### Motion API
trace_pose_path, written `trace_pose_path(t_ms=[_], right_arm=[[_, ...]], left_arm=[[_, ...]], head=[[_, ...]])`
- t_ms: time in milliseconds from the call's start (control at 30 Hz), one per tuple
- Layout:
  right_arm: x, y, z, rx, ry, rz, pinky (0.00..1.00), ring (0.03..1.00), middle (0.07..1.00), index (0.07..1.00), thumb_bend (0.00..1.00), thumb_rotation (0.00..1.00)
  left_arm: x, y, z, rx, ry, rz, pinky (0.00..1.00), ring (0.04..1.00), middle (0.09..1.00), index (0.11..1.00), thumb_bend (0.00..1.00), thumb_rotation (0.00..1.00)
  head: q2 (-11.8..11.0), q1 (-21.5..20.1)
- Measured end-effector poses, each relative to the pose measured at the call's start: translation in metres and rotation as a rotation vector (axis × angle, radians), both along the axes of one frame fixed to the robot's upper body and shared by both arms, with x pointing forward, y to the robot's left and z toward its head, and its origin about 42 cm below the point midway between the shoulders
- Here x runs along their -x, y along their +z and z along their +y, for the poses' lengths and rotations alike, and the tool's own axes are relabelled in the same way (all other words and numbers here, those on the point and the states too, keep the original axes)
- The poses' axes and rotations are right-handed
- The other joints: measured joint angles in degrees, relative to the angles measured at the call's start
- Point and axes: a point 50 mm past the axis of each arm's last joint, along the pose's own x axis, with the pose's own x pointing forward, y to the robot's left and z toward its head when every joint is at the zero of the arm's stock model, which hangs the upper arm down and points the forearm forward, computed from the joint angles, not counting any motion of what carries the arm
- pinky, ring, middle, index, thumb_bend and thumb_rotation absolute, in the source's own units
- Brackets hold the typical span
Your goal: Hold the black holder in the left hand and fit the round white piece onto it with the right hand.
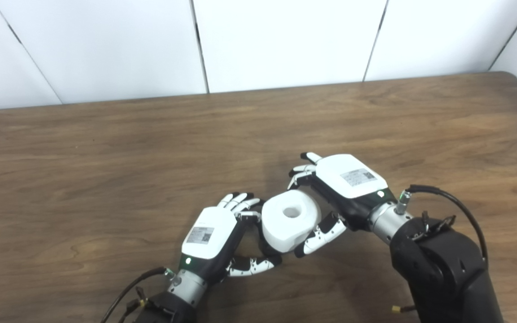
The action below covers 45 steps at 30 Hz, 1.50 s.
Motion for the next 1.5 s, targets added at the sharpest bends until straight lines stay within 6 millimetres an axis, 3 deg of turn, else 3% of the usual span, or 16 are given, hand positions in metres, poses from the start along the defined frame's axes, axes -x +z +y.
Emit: trace_pose_path(t_ms=[433, 567, 933, 1267, 1500], right_arm=[[-0.001, 0.0, -0.001, -0.003, 0.002, 0.017, 0.94, 0.993, 0.864, 0.67, 1.0, 0.45], [-0.003, 0.003, -0.003, -0.007, -0.001, 0.031, 0.95, 0.994, 0.89, 0.712, 1.0, 0.47], [-0.008, 0.023, -0.012, -0.052, -0.026, 0.054, 0.99, 1.0, 0.974, 0.855, 1.0, 0.5], [-0.013, 0.041, -0.023, -0.042, -0.052, 0.069, 1.0, 1.0, 0.998, 0.886, 1.0, 0.51], [-0.019, 0.063, -0.032, -0.077, -0.038, 0.031, 0.93, 1.0, 0.998, 0.901, 1.0, 0.52]], left_arm=[[0.0, 0.0, 0.0, -0.001, -0.001, -0.001, 0.95, 0.917, 0.844, 0.489, 0.52, 0.05], [0.0, 0.0, 0.0, -0.002, 0.0, 0.0, 0.95, 0.914, 0.84, 0.489, 0.52, 0.05], [0.0, 0.0, -0.001, -0.004, -0.001, -0.002, 0.94, 0.906, 0.832, 0.489, 0.52, 0.05], [-0.001, 0.0, 0.0, -0.005, -0.001, -0.003, 0.94, 0.91, 0.83, 0.489, 0.52, 0.05], [-0.002, 0.0, 0.0, -0.008, 0.001, 0.0, 0.95, 0.907, 0.823, 0.489, 0.52, 0.05]], head=[[0.0, 0.1], [0.0, 0.1], [-0.3, 0.2], [-0.3, 0.2], [-0.3, 0.3]])
